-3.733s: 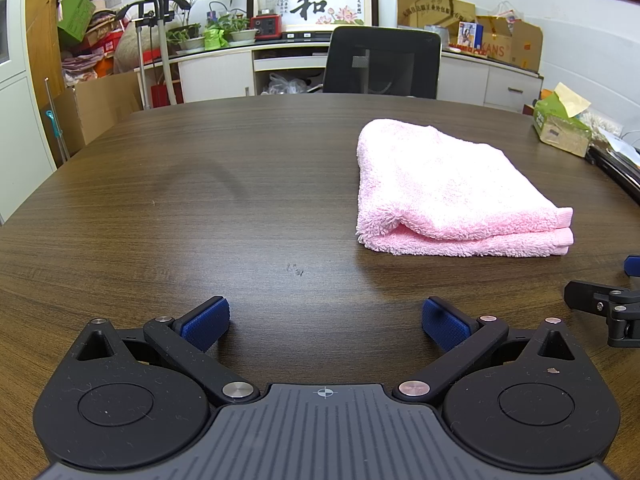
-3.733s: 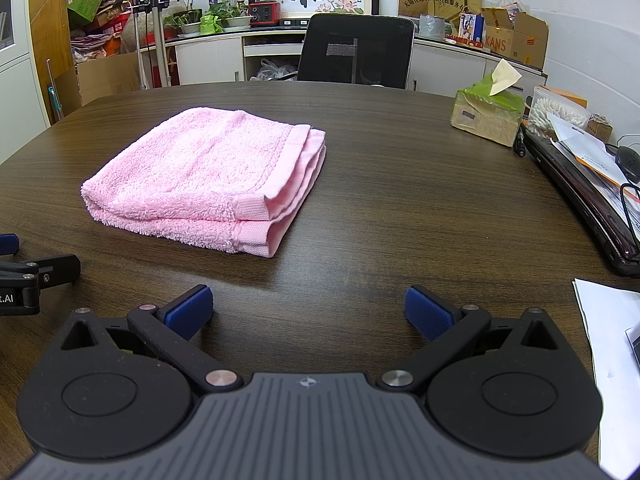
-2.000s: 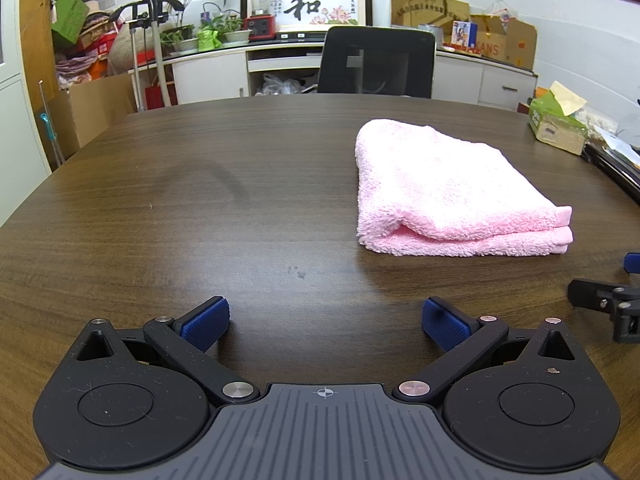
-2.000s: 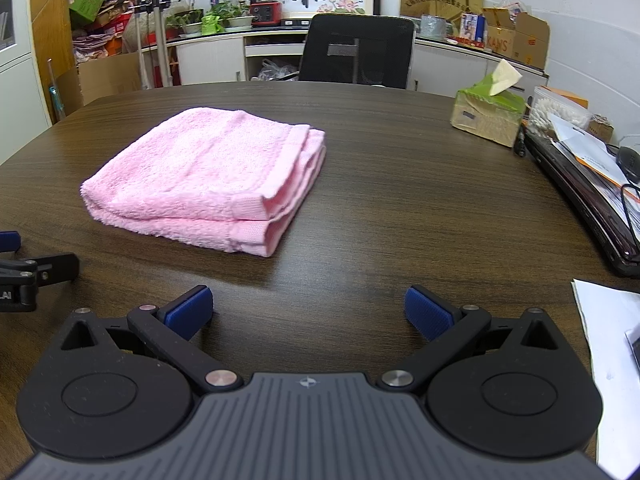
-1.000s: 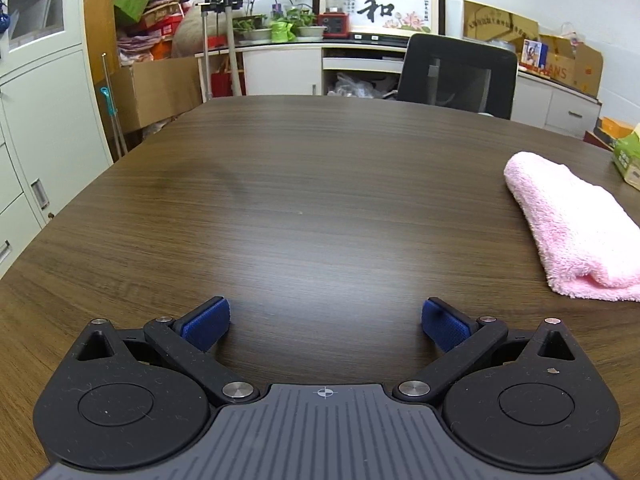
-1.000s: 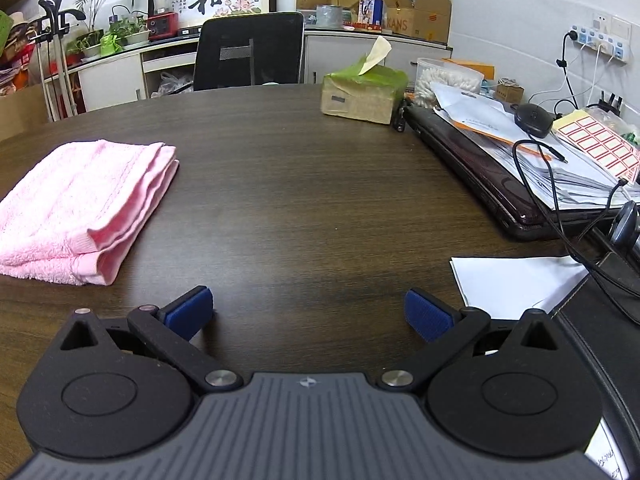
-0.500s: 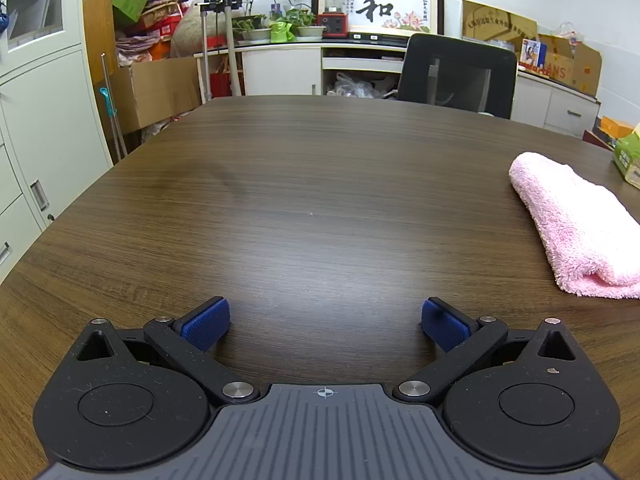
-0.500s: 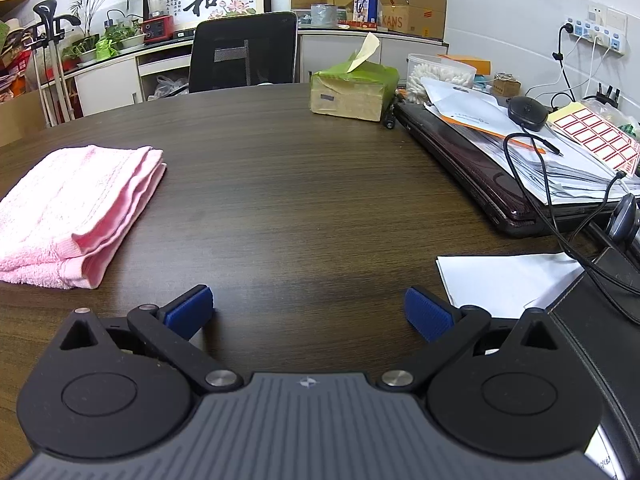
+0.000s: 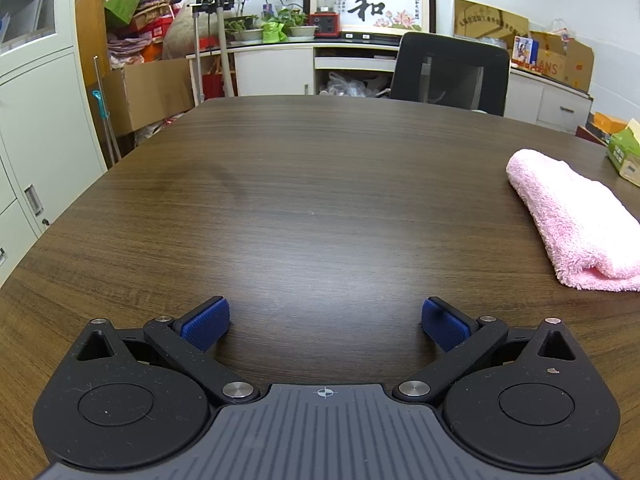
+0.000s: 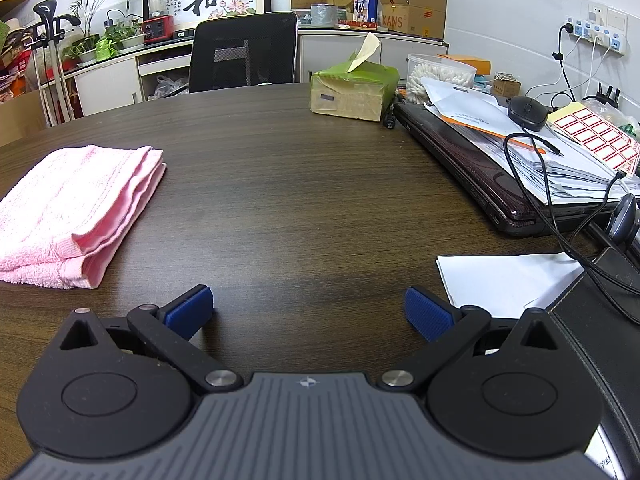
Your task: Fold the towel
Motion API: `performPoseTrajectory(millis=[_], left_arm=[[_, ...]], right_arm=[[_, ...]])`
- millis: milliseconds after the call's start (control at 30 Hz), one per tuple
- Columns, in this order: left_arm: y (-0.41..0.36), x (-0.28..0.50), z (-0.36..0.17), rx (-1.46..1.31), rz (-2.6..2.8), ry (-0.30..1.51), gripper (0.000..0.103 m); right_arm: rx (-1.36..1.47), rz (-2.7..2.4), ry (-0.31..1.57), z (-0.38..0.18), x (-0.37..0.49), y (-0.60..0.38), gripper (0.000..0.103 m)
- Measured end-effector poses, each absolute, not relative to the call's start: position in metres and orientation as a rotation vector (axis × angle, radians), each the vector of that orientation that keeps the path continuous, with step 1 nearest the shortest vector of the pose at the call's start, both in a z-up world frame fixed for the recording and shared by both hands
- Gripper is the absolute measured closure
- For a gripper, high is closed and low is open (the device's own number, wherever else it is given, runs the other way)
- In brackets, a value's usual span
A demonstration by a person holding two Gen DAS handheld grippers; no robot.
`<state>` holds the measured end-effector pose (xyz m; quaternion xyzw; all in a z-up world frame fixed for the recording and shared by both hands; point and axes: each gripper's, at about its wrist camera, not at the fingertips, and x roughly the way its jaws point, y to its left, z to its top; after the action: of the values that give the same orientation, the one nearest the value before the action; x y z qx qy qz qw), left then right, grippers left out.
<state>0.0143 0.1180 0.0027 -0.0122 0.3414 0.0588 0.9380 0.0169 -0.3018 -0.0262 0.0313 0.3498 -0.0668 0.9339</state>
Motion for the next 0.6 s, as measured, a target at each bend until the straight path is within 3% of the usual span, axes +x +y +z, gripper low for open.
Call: performPoseTrajectory(millis=[600], left_arm=[[0.1175,0.0149,0.0017,-0.03,0.133,0.699,0.0]], right_arm=[[0.064,-0.136,0.716,-0.0264,0.0173,-0.3017,0.0]])
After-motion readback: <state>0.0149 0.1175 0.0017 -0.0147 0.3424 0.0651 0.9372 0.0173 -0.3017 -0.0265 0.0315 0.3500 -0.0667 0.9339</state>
